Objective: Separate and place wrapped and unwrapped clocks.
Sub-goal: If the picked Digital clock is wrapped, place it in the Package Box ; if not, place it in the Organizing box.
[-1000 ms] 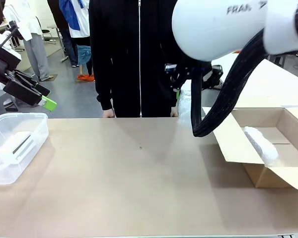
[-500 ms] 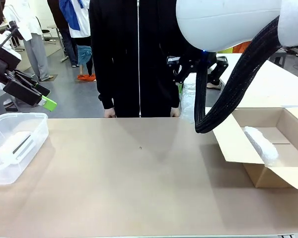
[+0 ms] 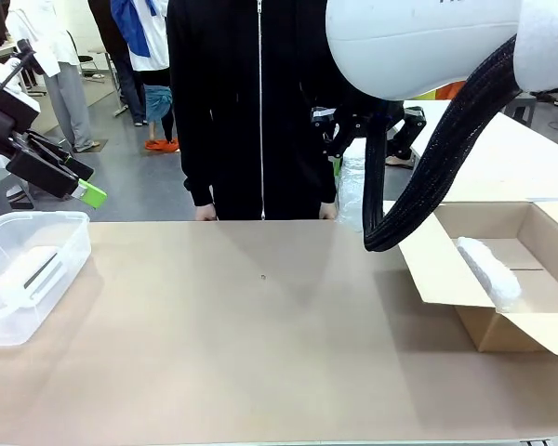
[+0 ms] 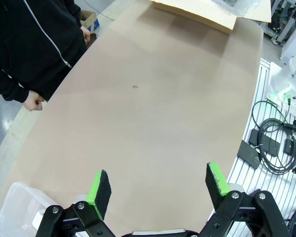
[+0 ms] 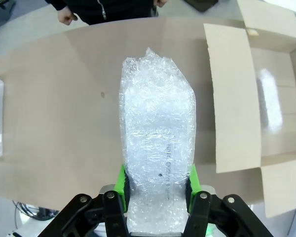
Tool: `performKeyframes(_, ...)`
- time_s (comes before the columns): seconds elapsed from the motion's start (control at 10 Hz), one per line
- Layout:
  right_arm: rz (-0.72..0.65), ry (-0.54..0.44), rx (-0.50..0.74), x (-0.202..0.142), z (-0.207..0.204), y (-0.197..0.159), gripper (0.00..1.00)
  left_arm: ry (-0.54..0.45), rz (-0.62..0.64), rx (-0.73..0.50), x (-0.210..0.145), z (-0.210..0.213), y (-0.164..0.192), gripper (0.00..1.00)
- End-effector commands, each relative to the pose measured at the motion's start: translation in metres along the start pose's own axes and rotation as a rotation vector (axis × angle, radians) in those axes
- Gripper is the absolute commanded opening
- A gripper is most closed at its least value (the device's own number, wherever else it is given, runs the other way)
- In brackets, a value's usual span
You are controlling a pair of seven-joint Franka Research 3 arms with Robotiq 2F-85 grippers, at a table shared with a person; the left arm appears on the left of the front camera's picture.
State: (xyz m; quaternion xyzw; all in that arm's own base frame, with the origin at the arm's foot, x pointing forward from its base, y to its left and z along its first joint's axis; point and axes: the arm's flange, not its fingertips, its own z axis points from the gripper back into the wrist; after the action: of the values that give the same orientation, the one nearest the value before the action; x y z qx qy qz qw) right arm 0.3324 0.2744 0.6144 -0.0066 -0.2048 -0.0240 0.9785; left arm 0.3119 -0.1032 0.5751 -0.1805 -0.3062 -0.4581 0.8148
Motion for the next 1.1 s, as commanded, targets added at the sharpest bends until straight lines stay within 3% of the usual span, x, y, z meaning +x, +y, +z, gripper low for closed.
performKeyframes(0.0, -0.007, 0.002, 0.005, 0.000, 0.000, 0.000, 0.00, -0.005, 0.001, 0.010, 0.001, -0.001, 0.001, 1.00)
performKeyframes(0.8, -0.007, 0.002, 0.005, 0.000, 0.000, 0.000, 0.00, -0.005, 0.001, 0.010, 0.001, -0.001, 0.001, 1.00)
performKeyframes(0.9, 0.000, 0.000, -0.001, 0.000, 0.000, 0.000, 0.53, -0.005, 0.001, 0.010, 0.001, -0.001, 0.001, 1.00)
performKeyframes(1.0, -0.098, -0.038, -0.008, 0.030, 0.013, -0.040, 0.53, -0.005, 0.001, 0.010, 0.001, -0.001, 0.001, 1.00)
